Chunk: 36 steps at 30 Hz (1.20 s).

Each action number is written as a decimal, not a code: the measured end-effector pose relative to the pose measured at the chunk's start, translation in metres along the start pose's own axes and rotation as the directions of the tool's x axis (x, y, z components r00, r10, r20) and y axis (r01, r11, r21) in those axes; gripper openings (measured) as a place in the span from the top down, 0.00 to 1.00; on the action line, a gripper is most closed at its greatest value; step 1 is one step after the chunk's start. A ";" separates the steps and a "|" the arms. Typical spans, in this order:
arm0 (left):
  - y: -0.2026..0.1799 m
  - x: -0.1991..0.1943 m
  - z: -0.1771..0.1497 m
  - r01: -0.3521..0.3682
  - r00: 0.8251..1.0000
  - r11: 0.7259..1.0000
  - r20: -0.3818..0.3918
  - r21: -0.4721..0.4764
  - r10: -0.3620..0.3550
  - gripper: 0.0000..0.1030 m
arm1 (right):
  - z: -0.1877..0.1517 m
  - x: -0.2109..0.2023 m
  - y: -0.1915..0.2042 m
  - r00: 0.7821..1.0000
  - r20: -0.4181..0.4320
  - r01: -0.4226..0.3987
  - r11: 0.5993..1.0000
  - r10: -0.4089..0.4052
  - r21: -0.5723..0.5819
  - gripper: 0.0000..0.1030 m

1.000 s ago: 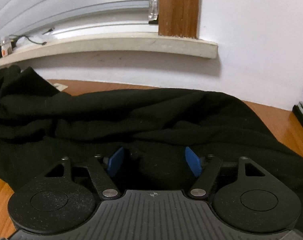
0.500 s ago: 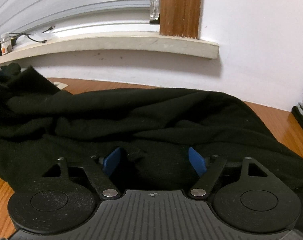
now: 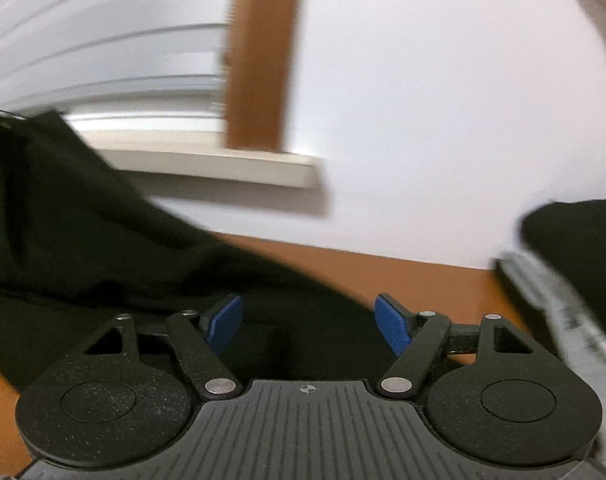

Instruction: Fold clothes

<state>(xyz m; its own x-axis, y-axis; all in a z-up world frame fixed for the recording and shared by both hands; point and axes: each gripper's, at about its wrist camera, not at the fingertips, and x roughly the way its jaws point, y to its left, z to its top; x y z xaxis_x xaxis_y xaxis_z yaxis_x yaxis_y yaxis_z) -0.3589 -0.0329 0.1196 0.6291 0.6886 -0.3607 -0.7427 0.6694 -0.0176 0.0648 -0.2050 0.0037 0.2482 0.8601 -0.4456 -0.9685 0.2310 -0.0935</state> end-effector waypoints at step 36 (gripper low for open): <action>-0.030 0.028 0.036 0.000 0.999 1.000 0.054 0.029 -0.001 0.94 | 0.120 -0.013 -0.017 0.823 0.467 0.432 0.889 -0.322 -0.149 0.94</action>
<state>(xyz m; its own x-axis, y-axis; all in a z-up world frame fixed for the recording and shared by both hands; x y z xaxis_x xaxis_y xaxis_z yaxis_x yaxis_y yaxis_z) -0.3110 -0.0236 0.1438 0.6414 0.7020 -0.3095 -0.7361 0.6768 0.0095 0.0806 -0.1661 0.1179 0.5269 0.8462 0.0792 -0.7573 0.5098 -0.4081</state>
